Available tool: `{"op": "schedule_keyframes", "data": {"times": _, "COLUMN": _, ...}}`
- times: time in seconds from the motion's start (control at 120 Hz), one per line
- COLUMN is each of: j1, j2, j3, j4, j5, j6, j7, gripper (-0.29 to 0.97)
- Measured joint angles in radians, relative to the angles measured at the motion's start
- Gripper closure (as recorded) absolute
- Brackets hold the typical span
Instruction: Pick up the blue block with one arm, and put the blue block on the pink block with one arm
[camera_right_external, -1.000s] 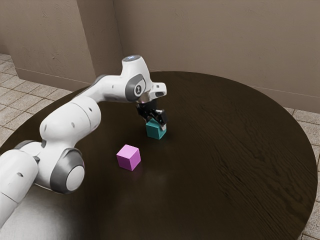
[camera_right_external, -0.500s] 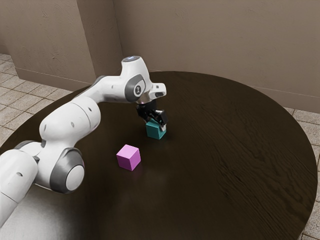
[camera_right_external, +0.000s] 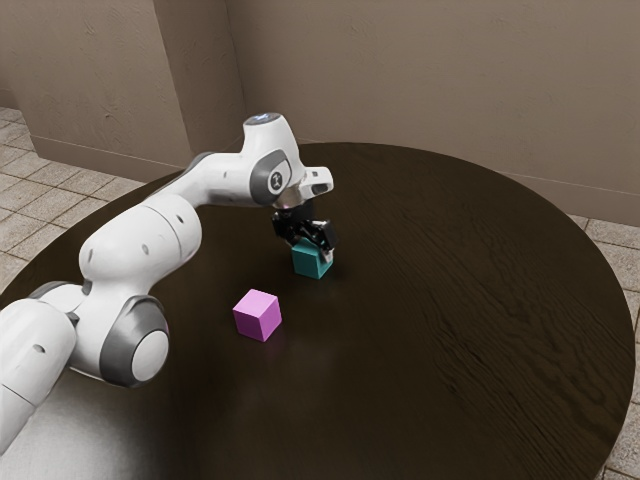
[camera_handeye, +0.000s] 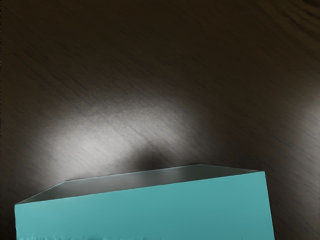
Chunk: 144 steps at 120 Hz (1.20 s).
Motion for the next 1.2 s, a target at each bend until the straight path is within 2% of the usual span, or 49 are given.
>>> {"op": "schedule_keyframes", "data": {"times": 0.375, "j1": -0.004, "j2": 0.008, "j3": -0.001, "j4": -0.001, "j5": 0.000, "j6": -0.002, "j7": -0.067, "gripper": 0.03}}
{"op": "schedule_keyframes", "data": {"times": 0.617, "j1": 0.001, "j2": 0.004, "j3": 0.004, "j4": 0.012, "j5": 0.000, "j6": -0.007, "j7": -0.094, "gripper": 0.09}}
{"op": "schedule_keyframes", "data": {"times": 0.958, "j1": 0.000, "j2": 0.007, "j3": 0.008, "j4": 0.014, "j5": 0.001, "j6": -0.014, "j7": -0.119, "gripper": 0.11}}
{"op": "schedule_keyframes", "data": {"times": 1.2, "j1": -0.005, "j2": 0.005, "j3": 0.002, "j4": 0.022, "j5": 0.044, "j6": -0.024, "j7": -0.144, "gripper": 0.11}}
